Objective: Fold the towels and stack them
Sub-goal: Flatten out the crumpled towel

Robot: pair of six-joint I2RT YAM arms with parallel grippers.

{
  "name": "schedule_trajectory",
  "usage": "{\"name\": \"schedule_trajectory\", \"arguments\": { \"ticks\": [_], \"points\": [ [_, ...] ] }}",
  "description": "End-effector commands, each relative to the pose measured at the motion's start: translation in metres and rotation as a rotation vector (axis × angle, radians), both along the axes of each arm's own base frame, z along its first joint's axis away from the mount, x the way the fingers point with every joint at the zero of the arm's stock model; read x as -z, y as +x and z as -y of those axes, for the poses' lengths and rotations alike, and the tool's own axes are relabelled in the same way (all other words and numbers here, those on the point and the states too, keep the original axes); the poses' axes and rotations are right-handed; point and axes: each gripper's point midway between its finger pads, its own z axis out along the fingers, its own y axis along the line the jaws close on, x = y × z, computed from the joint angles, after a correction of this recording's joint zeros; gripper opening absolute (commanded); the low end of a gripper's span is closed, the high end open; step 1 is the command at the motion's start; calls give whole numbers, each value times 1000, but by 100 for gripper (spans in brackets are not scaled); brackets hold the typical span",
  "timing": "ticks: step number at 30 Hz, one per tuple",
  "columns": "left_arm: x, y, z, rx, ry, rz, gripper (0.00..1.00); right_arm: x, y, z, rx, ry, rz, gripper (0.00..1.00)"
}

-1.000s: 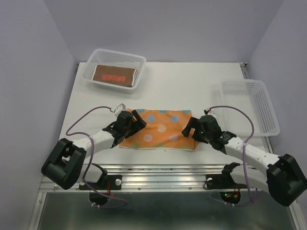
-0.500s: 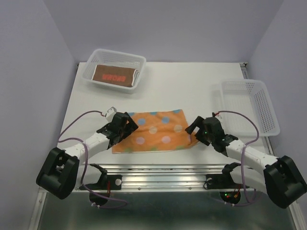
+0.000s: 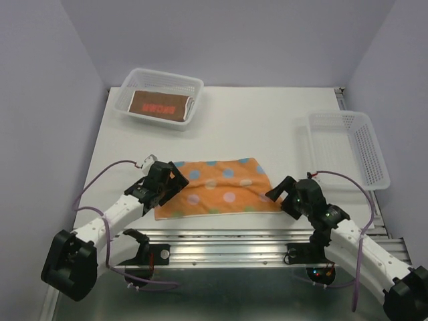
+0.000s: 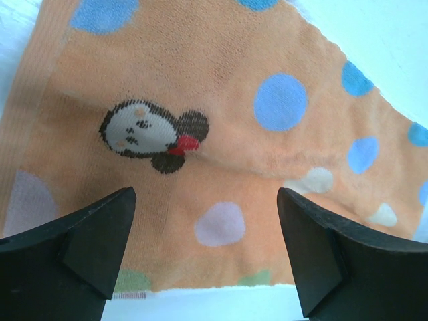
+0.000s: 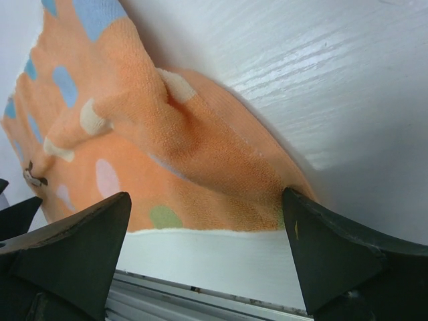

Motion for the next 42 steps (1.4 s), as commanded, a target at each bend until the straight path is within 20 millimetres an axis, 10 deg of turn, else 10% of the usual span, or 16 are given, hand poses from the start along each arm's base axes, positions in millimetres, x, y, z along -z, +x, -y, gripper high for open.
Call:
{"name": "schedule_trajectory", "arguments": {
  "ticks": [1,9,14,17,24,31,37,42],
  "points": [
    [-8,-17,0,19,-46,-3,99,-22,-4,-16,-129,18,7,100],
    [-42,-10,-28,-98,22,103,99,-49,19,15,-58,-198,59,100],
    [-38,7,-7,-14,-13,133,99,-59,40,-26,-258,-127,178,100],
    [-34,19,-19,-60,84,106,99,-84,75,-24,-210,-198,261,100],
    [-43,57,-58,-216,223,124,99,-63,122,-28,-204,-359,158,95],
    [-24,72,-51,-153,160,94,99,-37,151,-26,-204,-469,134,67],
    [-3,71,-52,-138,191,40,99,-35,164,-47,-334,-475,151,6],
    [-1,70,-52,-142,195,40,99,-52,146,-94,-470,-437,203,1]
  ]
}}
